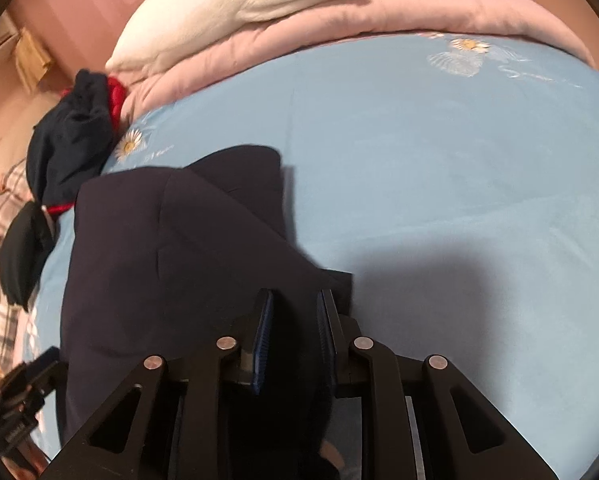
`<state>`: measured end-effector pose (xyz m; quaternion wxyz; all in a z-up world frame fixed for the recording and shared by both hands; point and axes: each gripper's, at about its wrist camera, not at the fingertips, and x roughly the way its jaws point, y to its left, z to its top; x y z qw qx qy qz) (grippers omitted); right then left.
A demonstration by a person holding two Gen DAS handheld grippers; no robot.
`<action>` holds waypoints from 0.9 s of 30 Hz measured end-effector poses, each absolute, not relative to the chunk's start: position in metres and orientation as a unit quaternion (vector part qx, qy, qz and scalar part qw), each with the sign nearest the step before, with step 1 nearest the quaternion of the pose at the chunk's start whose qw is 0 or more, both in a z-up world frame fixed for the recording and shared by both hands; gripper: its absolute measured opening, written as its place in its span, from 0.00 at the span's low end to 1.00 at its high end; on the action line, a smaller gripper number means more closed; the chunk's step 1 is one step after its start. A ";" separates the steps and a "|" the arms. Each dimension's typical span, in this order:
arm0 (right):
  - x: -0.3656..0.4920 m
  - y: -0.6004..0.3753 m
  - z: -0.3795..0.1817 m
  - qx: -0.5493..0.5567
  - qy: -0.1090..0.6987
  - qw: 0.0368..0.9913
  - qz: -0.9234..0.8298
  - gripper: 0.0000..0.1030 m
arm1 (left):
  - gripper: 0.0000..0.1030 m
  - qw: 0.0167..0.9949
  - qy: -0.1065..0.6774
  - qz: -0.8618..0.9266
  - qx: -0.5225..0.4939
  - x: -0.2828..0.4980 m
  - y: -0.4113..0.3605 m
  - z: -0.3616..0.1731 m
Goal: Fold large clothes
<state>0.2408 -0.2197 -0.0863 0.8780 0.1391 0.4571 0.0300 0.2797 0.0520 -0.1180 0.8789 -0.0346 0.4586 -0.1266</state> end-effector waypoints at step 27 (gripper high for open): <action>0.134 -0.188 -0.066 0.106 0.425 0.890 0.125 0.24 | 0.51 0.882 0.448 -0.145 -0.002 0.172 0.033 -0.124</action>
